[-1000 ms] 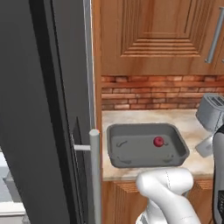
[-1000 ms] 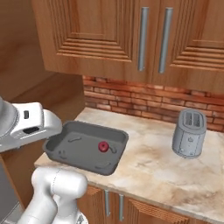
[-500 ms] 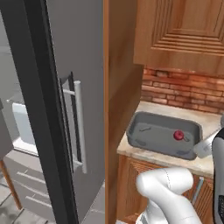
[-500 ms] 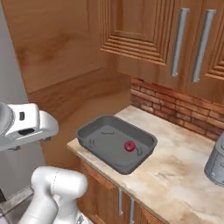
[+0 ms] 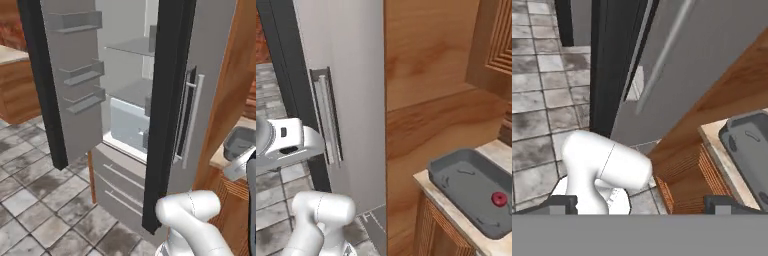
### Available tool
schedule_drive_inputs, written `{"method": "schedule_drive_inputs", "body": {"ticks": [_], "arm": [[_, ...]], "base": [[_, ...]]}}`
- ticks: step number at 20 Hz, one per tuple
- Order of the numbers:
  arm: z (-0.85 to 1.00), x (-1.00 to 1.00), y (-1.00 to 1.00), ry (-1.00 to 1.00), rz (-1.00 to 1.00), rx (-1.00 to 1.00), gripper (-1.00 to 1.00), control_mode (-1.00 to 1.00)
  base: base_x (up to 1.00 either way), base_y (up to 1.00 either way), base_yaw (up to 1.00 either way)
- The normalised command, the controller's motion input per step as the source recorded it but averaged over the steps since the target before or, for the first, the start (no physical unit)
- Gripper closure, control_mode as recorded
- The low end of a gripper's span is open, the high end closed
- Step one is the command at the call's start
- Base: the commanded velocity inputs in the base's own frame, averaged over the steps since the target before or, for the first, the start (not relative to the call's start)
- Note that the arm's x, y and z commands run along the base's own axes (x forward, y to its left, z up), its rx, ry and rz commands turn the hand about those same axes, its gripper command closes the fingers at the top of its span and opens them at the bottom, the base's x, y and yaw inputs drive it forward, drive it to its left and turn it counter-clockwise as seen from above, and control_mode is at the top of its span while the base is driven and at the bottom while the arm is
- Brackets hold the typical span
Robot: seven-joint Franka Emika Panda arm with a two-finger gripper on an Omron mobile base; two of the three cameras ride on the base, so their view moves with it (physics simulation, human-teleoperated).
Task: Pick the apple and peach from the fridge and place them inside the tupperware on the counter.
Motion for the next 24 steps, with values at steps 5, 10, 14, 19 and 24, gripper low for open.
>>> {"method": "schedule_drive_inputs", "body": {"ticks": [5, 10, 14, 19, 24], "arm": [[0.00, 0.00, 0.00, 0.00, 0.00, 0.00, -1.00, 1.00], [0.00, 0.00, 0.00, 0.00, 0.00, 0.00, -1.00, 1.00], [0.00, 0.00, 0.00, 0.00, 0.00, 0.00, -1.00, 1.00], [0.00, 0.00, 0.00, 0.00, 0.00, 0.00, -1.00, 1.00], [0.00, 0.00, 0.00, 0.00, 0.00, 0.00, -1.00, 1.00]], "base": [[0.00, 0.90, 0.49], [0.02, 0.78, 0.47], [0.39, 0.25, 0.33], [0.72, 0.00, 0.15], [0.99, 0.00, 0.01]]}}
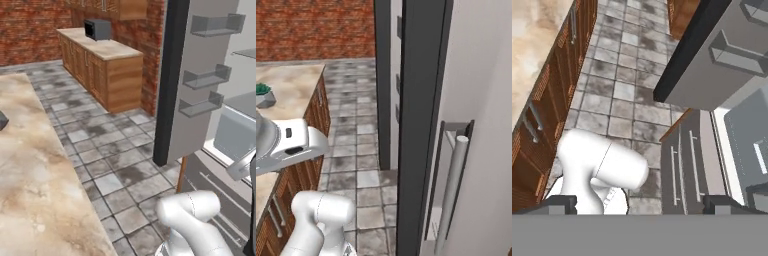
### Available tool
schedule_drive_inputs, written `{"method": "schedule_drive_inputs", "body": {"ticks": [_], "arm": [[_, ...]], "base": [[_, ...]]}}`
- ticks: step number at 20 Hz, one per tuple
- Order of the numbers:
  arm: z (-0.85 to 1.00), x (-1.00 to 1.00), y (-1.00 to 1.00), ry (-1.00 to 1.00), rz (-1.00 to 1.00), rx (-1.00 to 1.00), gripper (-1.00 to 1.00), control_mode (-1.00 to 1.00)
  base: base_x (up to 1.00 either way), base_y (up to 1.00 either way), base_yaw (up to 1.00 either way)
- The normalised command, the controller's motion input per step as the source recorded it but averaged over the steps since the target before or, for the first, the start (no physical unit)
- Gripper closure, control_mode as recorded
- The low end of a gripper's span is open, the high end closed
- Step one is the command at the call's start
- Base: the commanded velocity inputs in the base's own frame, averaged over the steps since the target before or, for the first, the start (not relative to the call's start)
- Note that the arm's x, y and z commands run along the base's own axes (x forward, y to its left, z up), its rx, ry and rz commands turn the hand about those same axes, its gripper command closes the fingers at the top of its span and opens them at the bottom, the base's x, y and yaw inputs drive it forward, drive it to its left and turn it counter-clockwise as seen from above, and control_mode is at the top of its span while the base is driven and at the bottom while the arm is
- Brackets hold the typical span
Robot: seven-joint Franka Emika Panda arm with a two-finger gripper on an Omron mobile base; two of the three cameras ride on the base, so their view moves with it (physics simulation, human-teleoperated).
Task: Pick the apple and peach from the fridge and place them inside the tupperware on the counter.
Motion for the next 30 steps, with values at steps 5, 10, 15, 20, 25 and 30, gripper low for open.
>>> {"method": "schedule_drive_inputs", "body": {"ticks": [5, 10, 15, 20, 25, 30], "arm": [[0.00, 0.00, 0.00, 0.00, 0.00, 0.00, -1.00, 1.00], [0.00, 0.00, 0.00, 0.00, 0.00, 0.00, -1.00, 1.00], [0.00, 0.00, 0.00, 0.00, 0.00, 0.00, -1.00, 1.00], [0.00, 0.00, 0.00, 0.00, 0.00, 0.00, -1.00, 1.00], [0.00, 0.00, 0.00, 0.00, 0.00, 0.00, -1.00, 1.00], [0.00, 0.00, 0.00, 0.00, 0.00, 0.00, -1.00, 1.00]], "base": [[0.96, 0.00, -0.06], [0.41, -0.06, -0.21], [0.02, -0.03, -0.29], [0.18, 0.00, -0.36], [0.47, 0.03, -0.41], [0.65, 0.30, -0.45]]}}
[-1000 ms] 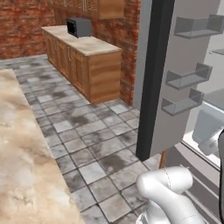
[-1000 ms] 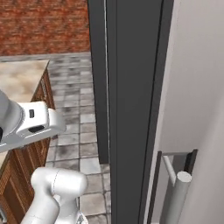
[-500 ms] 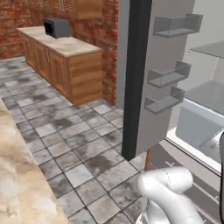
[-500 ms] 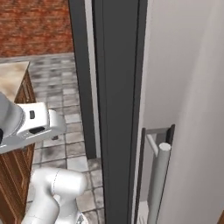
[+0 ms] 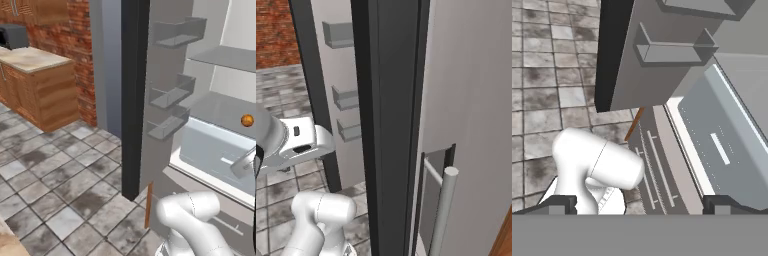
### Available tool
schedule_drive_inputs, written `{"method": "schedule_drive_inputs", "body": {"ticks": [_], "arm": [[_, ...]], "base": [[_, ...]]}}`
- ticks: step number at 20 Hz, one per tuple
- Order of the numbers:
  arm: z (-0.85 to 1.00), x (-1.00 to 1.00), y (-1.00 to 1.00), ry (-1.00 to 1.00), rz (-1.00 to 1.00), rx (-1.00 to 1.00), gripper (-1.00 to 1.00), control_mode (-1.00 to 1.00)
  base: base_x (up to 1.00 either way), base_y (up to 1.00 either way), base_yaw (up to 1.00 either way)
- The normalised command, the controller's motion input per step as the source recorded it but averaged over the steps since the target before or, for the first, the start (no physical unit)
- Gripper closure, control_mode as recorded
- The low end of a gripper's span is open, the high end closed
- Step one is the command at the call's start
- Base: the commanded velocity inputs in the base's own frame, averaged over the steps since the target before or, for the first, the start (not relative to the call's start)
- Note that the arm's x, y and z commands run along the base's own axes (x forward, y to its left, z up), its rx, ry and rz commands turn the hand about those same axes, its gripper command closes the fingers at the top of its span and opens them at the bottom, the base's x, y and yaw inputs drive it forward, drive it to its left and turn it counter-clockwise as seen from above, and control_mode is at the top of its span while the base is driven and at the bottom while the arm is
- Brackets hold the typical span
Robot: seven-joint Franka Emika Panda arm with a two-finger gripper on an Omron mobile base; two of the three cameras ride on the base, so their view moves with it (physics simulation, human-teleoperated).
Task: Pick the apple and peach from the fridge and place them inside the tupperware on the counter.
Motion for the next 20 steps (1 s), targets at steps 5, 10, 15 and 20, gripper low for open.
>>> {"method": "schedule_drive_inputs", "body": {"ticks": [5, 10, 15, 20], "arm": [[0.00, 0.00, 0.00, 0.00, 0.00, 0.00, -1.00, 1.00], [0.00, 0.00, 0.00, 0.00, 0.00, 0.00, -1.00, 1.00], [0.00, 0.00, 0.00, 0.00, 0.00, 0.00, -1.00, 1.00], [0.00, 0.00, 0.00, 0.00, 0.00, 0.00, -1.00, 1.00]], "base": [[0.33, 0.16, -0.43], [0.15, 0.13, -0.42], [0.42, 0.54, -0.46], [0.29, 0.43, -0.47]]}}
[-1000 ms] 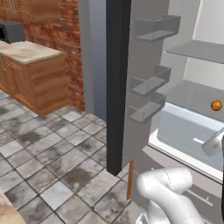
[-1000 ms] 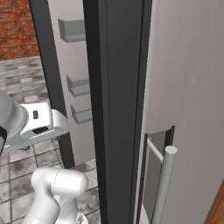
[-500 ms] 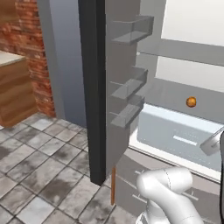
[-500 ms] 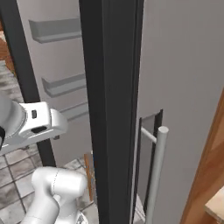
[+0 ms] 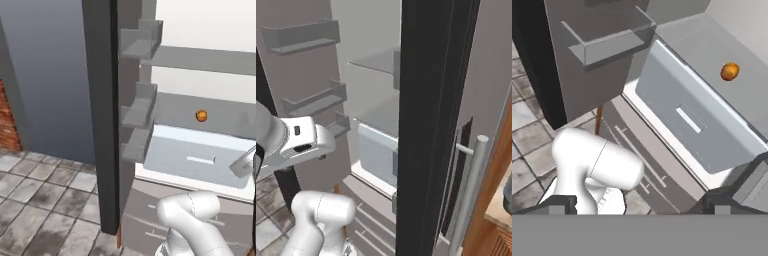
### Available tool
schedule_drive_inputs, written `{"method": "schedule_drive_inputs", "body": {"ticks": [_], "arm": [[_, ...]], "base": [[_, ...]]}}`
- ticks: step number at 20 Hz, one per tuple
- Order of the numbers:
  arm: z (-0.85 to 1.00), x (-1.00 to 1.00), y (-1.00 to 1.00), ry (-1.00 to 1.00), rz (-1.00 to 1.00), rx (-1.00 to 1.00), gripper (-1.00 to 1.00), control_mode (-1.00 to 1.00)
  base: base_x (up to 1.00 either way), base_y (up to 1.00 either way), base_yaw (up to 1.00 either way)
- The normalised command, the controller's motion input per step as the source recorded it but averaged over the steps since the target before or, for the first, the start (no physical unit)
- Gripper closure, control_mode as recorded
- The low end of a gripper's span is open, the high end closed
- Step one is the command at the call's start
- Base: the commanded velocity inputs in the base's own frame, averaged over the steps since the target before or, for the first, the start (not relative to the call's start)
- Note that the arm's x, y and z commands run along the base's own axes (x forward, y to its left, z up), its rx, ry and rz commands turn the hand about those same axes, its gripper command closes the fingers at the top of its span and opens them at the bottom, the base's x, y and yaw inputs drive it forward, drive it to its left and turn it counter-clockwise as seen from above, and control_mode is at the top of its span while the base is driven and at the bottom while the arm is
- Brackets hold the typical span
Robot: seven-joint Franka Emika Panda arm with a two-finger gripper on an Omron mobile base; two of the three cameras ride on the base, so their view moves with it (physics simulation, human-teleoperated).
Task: Pick the apple and peach from the fridge and place them inside the tupperware on the counter.
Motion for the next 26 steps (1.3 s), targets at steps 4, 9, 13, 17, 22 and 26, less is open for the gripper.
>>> {"method": "schedule_drive_inputs", "body": {"ticks": [4, 9, 13, 17, 22, 26], "arm": [[0.00, 0.00, 0.00, 0.00, 0.00, 0.00, -1.00, 1.00], [0.00, 0.00, 0.00, 0.00, 0.00, 0.00, -1.00, 1.00], [0.00, 0.00, 0.00, 0.00, 0.00, 0.00, -1.00, 1.00], [0.00, 0.00, 0.00, 0.00, 0.00, 0.00, -1.00, 1.00], [0.00, 0.00, 0.00, 0.00, 0.00, 0.00, -1.00, 1.00], [0.00, 0.36, 0.00, 0.00, -0.05, 0.00, -1.00, -1.00]], "base": [[0.21, 0.31, -0.45], [0.00, 0.07, -0.42], [0.01, 0.11, -0.41], [0.09, 0.29, -0.38], [0.18, 0.22, -0.29], [0.11, 0.02, -0.03]]}}
